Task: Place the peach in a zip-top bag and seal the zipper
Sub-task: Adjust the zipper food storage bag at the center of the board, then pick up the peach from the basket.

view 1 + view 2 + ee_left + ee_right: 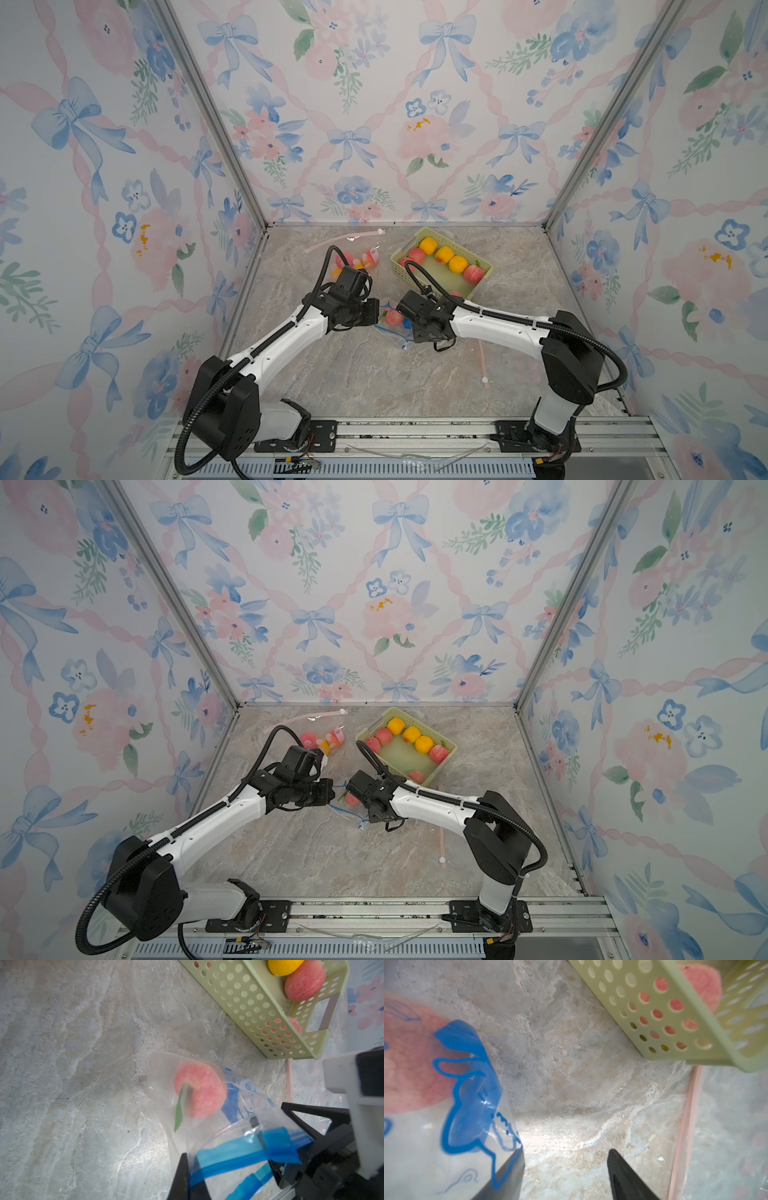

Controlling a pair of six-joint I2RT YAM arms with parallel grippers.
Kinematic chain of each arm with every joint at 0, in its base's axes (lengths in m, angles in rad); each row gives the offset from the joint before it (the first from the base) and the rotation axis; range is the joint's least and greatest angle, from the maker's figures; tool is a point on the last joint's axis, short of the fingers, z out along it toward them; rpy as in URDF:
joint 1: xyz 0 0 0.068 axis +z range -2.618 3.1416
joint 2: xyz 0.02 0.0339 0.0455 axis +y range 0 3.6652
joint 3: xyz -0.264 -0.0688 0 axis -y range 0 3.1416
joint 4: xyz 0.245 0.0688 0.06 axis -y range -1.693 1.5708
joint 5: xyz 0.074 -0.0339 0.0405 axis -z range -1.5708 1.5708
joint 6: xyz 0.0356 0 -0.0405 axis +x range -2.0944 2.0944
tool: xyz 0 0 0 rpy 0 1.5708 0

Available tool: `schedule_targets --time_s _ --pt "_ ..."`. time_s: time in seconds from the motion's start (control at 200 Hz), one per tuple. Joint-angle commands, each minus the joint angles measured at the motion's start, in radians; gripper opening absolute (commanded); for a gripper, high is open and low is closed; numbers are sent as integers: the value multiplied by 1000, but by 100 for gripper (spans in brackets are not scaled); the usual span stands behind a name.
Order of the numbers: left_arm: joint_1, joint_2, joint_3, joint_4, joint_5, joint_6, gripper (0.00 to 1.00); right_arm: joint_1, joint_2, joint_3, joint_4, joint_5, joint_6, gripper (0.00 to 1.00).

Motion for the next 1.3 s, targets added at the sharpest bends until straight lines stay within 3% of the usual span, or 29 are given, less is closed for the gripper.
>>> schedule_targets --time_s 0.0,0.12,0.335,0.51,0.71,0.845,0.99,1.29 --pt "-2 31 54 -43 12 46 0 -4 -40 19 -7 -95 -67 68" --pt "-12 54 76 -43 -14 42 0 0 -61 49 51 -232 -103 72" --pt "-8 61 81 -40 -23 31 0 -1 -123 122 56 -320 -185 74" --pt "-5 63 79 -33 -28 26 0 -40 -180 153 74 -355 -219 74" --pt "-5 60 67 -2 -25 9 0 -199 -192 190 61 -274 -277 74" --pt "-5 59 68 18 -26 0 0 -351 -107 222 95 -260 -326 74" --pt "-3 58 63 41 -28 -15 0 -464 51 297 191 -329 -345 74" --pt "-5 68 67 67 -33 -34 0 -522 356 488 354 -417 -186 87"
